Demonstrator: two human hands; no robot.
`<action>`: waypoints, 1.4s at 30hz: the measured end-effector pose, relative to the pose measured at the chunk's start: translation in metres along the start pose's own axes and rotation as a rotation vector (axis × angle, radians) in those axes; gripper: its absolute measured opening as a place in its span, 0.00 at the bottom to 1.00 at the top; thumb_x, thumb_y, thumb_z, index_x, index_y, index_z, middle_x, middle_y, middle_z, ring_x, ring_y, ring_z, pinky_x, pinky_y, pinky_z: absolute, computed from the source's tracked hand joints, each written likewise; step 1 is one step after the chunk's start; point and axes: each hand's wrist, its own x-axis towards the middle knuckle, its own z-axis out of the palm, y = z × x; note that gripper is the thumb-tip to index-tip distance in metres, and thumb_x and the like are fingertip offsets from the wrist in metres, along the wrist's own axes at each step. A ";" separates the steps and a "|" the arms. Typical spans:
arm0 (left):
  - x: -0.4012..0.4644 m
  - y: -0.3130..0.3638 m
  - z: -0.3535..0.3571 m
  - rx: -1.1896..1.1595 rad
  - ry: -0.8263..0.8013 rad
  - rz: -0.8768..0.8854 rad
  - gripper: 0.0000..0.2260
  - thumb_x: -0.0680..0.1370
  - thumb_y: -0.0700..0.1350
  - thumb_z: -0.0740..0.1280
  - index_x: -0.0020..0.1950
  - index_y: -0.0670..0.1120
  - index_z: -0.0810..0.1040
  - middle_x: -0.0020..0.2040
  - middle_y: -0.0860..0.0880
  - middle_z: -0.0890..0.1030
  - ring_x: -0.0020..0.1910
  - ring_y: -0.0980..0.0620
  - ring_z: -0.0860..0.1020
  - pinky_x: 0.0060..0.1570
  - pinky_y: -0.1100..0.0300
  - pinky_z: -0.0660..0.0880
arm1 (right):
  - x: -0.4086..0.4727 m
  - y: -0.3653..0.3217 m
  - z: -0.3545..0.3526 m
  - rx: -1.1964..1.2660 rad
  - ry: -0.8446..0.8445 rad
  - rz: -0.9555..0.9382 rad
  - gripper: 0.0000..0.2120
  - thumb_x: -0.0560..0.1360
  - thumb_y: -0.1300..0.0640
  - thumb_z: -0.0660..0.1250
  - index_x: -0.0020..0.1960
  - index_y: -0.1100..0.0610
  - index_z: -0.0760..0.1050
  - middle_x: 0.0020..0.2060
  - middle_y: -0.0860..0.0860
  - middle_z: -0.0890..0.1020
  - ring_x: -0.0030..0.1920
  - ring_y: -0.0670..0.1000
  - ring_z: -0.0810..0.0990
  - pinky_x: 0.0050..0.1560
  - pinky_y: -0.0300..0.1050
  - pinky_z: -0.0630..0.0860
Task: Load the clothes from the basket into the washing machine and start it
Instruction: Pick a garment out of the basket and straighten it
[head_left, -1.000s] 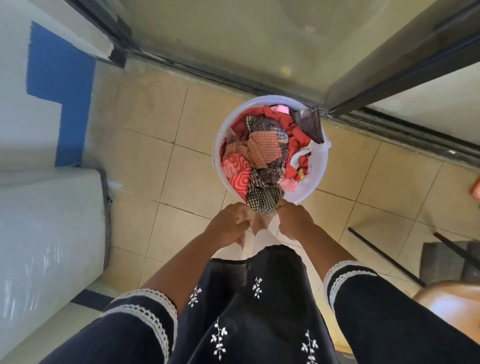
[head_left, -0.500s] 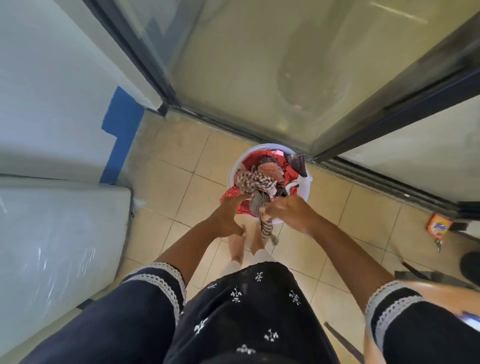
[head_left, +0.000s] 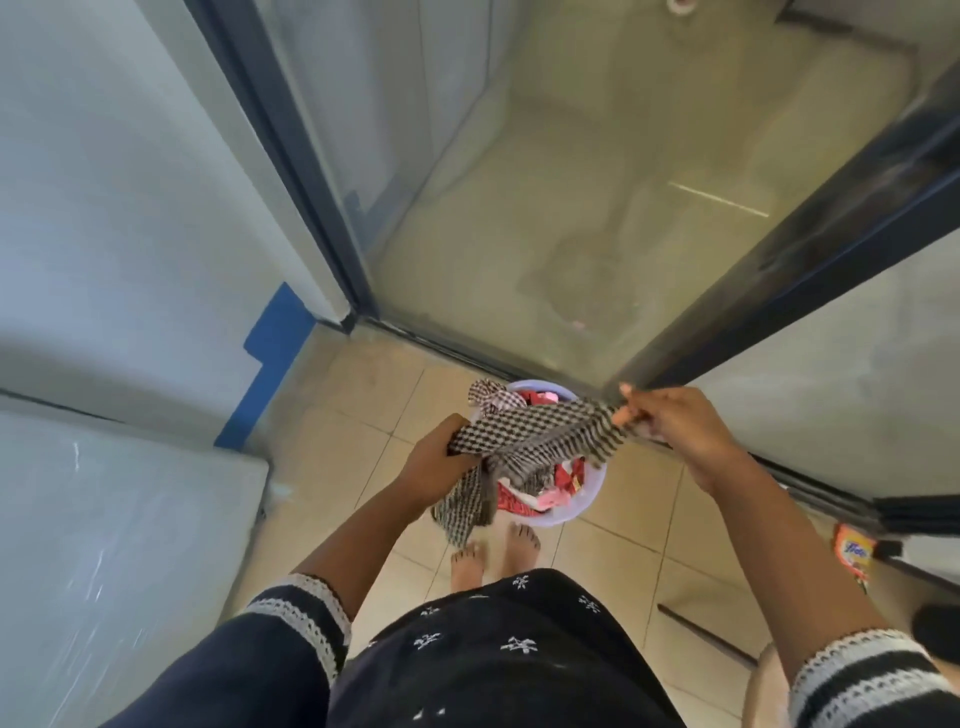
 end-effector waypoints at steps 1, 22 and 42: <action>-0.004 0.001 -0.005 -0.033 0.022 0.003 0.08 0.77 0.47 0.69 0.51 0.45 0.74 0.45 0.49 0.78 0.46 0.47 0.76 0.44 0.53 0.70 | 0.003 0.010 0.001 -0.107 0.024 0.024 0.11 0.76 0.54 0.70 0.37 0.57 0.85 0.39 0.59 0.86 0.42 0.54 0.82 0.45 0.44 0.75; -0.037 0.048 -0.033 -0.074 0.144 0.060 0.45 0.67 0.53 0.80 0.76 0.57 0.56 0.74 0.49 0.62 0.73 0.50 0.64 0.70 0.48 0.68 | 0.003 -0.049 0.110 0.175 -0.223 -0.097 0.15 0.77 0.63 0.69 0.63 0.56 0.76 0.56 0.53 0.83 0.57 0.53 0.80 0.59 0.52 0.77; -0.044 0.080 -0.031 -0.962 0.405 0.123 0.16 0.83 0.36 0.58 0.66 0.53 0.72 0.60 0.48 0.81 0.58 0.49 0.81 0.56 0.50 0.80 | 0.029 -0.038 0.086 0.459 -0.514 0.185 0.37 0.66 0.28 0.70 0.71 0.43 0.70 0.68 0.52 0.75 0.66 0.60 0.74 0.61 0.68 0.73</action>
